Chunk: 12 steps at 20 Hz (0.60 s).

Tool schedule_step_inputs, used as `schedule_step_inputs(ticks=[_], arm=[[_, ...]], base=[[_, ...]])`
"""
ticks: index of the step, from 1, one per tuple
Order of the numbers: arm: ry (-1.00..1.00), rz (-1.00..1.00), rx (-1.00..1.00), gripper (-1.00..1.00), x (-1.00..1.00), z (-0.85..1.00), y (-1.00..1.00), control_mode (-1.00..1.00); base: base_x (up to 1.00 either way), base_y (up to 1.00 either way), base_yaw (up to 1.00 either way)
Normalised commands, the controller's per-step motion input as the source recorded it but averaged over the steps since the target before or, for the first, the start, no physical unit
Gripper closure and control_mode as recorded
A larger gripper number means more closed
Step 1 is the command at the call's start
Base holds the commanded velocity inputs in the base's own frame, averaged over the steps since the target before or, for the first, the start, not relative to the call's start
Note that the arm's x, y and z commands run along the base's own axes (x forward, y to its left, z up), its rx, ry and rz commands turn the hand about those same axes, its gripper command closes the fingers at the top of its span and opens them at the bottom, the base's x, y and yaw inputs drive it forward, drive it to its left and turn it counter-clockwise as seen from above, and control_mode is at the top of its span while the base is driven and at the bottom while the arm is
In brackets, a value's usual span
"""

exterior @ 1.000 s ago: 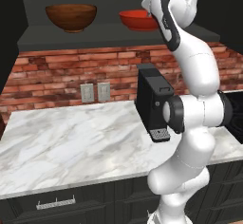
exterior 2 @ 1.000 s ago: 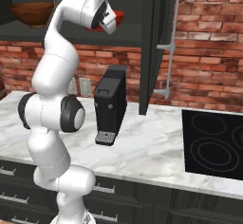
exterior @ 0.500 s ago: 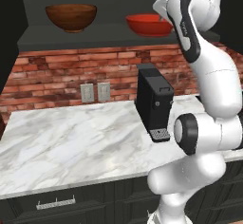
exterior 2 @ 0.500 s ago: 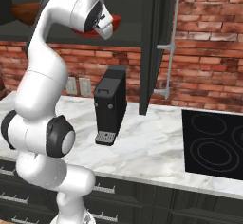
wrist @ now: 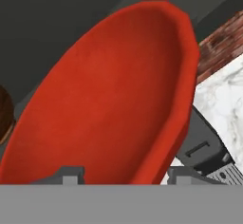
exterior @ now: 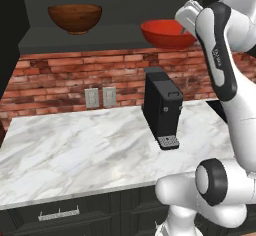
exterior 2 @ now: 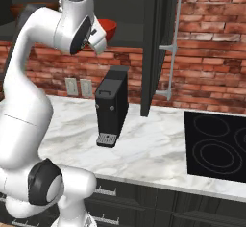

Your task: Pick up the bowls from the cabinet and place each bowl in front of a stool on the dining counter.

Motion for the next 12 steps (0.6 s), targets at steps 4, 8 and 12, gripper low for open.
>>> schedule_step_inputs(ticks=[4,8,12], arm=[[0.00,0.00,0.00,1.00,-1.00,0.00,0.00,-1.00],[0.00,0.00,0.00,1.00,-1.00,-0.05,0.00,-1.00],[0.00,0.00,0.00,1.00,-1.00,-0.18,0.00,-1.00]], base=[[0.00,0.00,0.00],[0.00,0.00,0.00],[0.00,0.00,0.00]])
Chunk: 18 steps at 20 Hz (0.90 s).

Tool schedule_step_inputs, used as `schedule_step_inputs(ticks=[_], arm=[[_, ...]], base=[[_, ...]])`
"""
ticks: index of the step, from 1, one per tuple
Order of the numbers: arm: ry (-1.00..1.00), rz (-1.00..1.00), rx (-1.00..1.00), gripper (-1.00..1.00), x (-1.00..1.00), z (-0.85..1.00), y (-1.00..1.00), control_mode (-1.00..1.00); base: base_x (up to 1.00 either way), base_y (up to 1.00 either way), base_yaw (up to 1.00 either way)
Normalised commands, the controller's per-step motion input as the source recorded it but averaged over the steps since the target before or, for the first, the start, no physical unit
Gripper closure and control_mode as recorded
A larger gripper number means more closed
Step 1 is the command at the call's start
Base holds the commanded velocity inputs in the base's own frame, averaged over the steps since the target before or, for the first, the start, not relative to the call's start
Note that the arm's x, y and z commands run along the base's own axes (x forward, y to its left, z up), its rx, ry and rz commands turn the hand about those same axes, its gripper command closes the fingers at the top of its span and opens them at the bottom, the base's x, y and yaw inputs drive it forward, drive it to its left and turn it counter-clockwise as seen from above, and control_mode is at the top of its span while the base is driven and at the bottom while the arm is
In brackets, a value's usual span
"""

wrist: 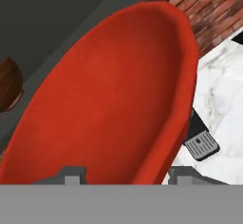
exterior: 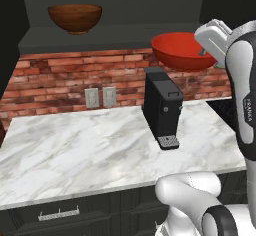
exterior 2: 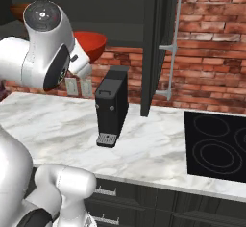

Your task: Pick up the bowls from the cabinet and place each bowl in front of a stool on the dining counter.

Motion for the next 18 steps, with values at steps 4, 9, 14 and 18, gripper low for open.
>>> schedule_step_inputs(ticks=[4,9,14,18], arm=[[0.00,0.00,0.00,1.00,-0.90,-0.18,0.00,-1.00],[0.00,0.00,0.00,1.00,-0.19,-0.04,0.00,1.00],[0.00,0.00,0.00,1.00,0.00,0.00,0.00,1.00],[0.00,0.00,0.00,1.00,0.00,0.00,0.00,1.00]], base=[[0.00,0.00,0.00],[-0.18,0.01,0.00],[-0.82,-0.09,-0.05],[-1.00,-0.38,-0.42]])
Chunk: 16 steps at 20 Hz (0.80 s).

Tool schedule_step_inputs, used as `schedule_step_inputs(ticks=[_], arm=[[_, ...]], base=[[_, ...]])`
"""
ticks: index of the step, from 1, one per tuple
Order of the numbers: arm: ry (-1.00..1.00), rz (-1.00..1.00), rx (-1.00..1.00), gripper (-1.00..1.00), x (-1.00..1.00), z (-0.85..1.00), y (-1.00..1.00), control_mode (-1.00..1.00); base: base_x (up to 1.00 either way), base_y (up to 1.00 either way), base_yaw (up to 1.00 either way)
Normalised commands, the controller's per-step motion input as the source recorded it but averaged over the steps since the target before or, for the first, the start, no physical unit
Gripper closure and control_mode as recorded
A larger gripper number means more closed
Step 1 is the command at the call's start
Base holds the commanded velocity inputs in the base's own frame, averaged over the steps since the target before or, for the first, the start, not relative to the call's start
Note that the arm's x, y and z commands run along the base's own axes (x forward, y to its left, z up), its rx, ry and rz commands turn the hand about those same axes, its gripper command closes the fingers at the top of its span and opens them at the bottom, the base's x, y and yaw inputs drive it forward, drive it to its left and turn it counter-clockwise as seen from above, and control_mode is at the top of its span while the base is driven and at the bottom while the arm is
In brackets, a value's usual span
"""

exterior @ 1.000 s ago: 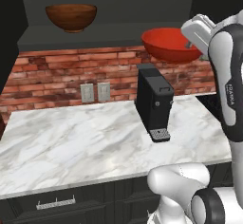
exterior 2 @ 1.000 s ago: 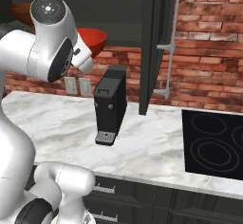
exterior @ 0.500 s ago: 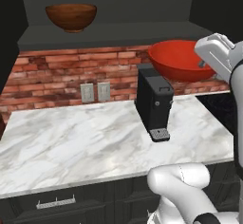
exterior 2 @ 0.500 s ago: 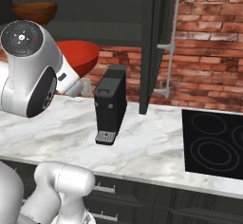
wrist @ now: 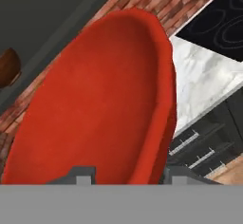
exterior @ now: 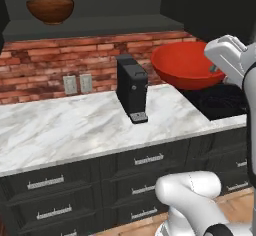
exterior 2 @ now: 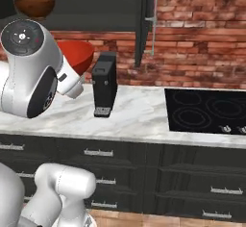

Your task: Pick up the bowls from the cabinet and place each bowl in front of a stool on the dining counter.

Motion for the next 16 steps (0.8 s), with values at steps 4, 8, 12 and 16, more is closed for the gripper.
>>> schedule_step_inputs(ticks=[4,8,12,16], arm=[[0.00,0.00,0.00,1.00,0.00,0.00,0.00,1.00],[0.00,0.00,0.00,1.00,0.00,0.00,0.00,1.00],[0.00,0.00,0.00,1.00,0.00,0.00,0.00,1.00],[0.00,0.00,0.00,1.00,0.00,0.00,0.00,1.00]], base=[[-1.00,-0.05,-0.56],[-1.00,0.00,-0.65],[-1.00,0.00,-0.61],[-0.81,-0.12,-0.66]])
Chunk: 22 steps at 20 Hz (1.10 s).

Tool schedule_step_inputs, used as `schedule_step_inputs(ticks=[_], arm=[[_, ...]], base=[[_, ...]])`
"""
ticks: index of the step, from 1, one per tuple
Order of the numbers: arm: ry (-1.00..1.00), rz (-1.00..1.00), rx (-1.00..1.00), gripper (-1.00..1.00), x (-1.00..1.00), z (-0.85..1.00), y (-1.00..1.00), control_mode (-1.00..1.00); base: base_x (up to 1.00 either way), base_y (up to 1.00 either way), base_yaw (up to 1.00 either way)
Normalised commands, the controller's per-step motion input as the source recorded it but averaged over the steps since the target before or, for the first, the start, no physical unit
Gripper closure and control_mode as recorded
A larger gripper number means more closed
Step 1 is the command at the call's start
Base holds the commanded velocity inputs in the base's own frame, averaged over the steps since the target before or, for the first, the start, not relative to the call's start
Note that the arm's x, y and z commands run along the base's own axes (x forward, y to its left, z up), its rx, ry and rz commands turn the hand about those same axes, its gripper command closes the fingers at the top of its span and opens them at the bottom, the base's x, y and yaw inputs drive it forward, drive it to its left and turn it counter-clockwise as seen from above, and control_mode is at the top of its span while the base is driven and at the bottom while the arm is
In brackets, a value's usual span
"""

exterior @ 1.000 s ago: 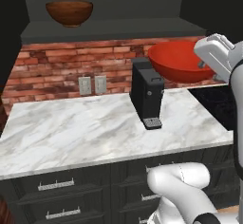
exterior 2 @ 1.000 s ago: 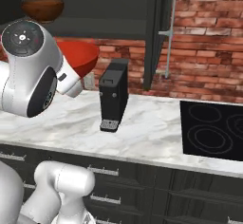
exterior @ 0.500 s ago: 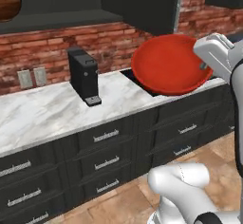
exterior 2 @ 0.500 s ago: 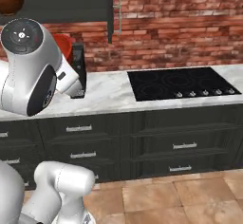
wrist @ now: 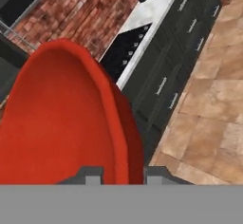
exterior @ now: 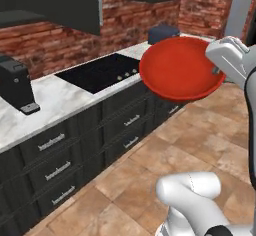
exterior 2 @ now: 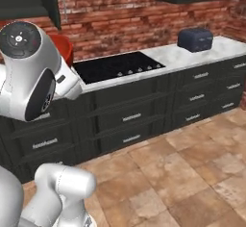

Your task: Pick up the bowls from the cabinet and place each bowl in front of a stool on the dining counter.

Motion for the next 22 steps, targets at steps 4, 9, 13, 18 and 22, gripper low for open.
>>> schedule_step_inputs(ticks=[4,9,13,18,22], arm=[[0.00,0.00,0.00,1.00,0.00,0.00,0.00,1.00],[0.00,0.00,0.00,1.00,0.00,0.00,0.00,1.00],[0.00,0.00,0.00,1.00,0.00,0.00,0.00,1.00],[0.00,0.00,0.00,1.00,0.00,0.00,0.00,1.00],[0.00,0.00,0.00,1.00,0.00,0.00,0.00,1.00]], base=[[-0.20,-0.09,-0.81],[0.00,0.00,-0.93],[0.00,0.02,-0.97],[0.00,0.09,-0.97],[0.00,0.29,-0.89]])
